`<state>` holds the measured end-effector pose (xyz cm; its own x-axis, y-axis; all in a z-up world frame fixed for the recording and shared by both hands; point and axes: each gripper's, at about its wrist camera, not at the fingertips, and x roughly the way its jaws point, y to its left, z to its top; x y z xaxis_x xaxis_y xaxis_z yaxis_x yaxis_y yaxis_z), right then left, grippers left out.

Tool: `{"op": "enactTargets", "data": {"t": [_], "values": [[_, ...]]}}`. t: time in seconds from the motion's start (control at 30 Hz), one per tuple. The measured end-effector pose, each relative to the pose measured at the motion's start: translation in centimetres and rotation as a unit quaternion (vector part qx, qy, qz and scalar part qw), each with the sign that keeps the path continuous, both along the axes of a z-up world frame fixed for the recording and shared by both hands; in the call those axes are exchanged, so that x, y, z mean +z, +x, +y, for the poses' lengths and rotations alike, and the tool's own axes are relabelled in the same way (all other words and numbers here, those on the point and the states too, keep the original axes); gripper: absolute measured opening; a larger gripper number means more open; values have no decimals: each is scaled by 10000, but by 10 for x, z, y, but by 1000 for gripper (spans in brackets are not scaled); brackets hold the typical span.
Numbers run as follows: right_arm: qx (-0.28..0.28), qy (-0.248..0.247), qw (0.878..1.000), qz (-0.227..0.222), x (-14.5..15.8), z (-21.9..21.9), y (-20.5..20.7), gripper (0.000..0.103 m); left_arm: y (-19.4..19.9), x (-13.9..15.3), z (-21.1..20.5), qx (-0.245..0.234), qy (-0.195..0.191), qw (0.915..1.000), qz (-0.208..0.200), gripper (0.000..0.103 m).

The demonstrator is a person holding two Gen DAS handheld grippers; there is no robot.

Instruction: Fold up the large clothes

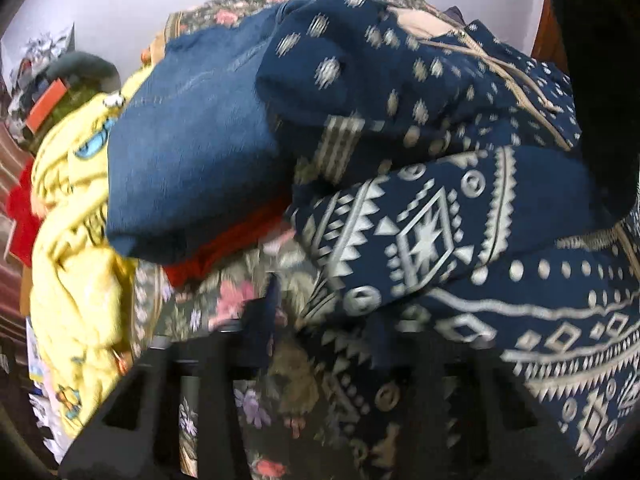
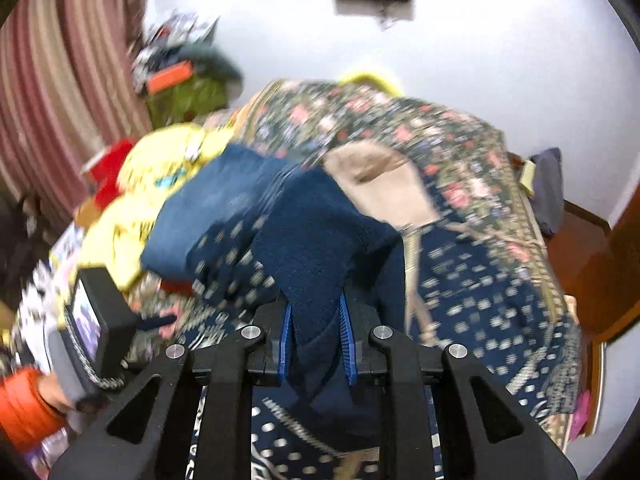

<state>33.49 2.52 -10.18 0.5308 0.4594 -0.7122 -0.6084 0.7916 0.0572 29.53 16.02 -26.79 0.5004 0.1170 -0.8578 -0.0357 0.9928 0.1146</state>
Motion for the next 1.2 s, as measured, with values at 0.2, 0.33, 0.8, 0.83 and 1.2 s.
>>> {"op": "enactTargets", "data": {"t": [0.2, 0.33, 0.8, 0.83, 1.2], "values": [[-501, 329, 9979, -239, 37, -35, 36, 18, -14, 52, -8, 13, 78, 9961, -882, 5], [-760, 605, 9942, -465, 64, -56, 57, 17, -31, 84, -5, 205, 229, 9896, -1408, 4], [-1325, 694, 9858, 760, -29, -122, 85, 17, -42, 9, -20, 121, 958, 9938, -558, 4], [-1372, 644, 9845, 887, -39, -127, 86, 17, -44, 6, -21, 108, 936, 9942, -527, 4], [-1880, 335, 9645, 1826, -116, -199, 72, 17, -56, 4, -27, -41, 666, 9968, -434, 5]]}}
